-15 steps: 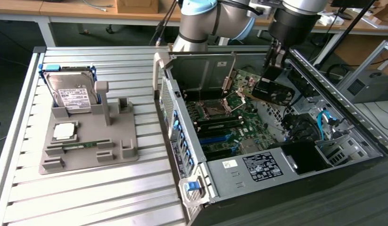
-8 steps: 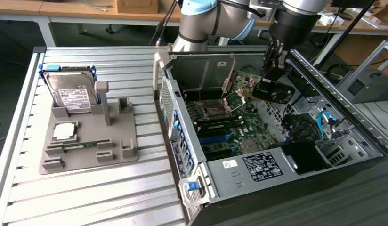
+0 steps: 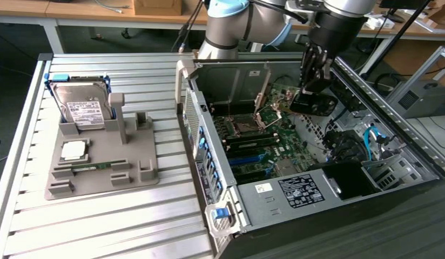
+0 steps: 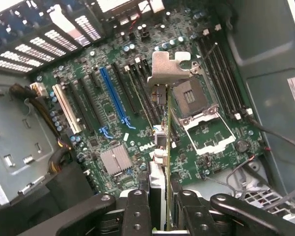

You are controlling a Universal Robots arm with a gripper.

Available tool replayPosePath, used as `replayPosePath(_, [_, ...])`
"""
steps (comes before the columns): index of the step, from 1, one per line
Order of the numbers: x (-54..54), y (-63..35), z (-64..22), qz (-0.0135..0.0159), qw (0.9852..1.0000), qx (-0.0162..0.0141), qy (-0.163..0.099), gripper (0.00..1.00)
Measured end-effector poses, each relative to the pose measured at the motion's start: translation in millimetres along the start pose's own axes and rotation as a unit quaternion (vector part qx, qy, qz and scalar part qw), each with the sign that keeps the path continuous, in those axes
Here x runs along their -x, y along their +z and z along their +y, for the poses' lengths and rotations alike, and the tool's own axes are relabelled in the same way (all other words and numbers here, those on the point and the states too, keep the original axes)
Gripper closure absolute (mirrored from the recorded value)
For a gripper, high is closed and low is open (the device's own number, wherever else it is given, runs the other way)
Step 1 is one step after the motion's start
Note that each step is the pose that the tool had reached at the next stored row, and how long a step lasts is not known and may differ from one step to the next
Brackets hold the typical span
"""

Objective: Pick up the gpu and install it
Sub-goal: 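Insert the gpu into the slot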

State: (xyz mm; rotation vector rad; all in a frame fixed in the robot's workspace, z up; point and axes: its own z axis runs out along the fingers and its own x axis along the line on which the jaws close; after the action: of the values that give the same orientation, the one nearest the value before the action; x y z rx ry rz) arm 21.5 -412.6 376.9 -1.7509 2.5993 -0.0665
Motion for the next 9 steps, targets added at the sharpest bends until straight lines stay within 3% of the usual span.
replayPosePath(4, [0.0,0.1,0.0,-0.0014,0.9993,-0.0007,-0.037,0.73])
replayPosePath(9, [0.0,0.2,0.0,-0.0029,0.9972,-0.0013,-0.074,0.73])
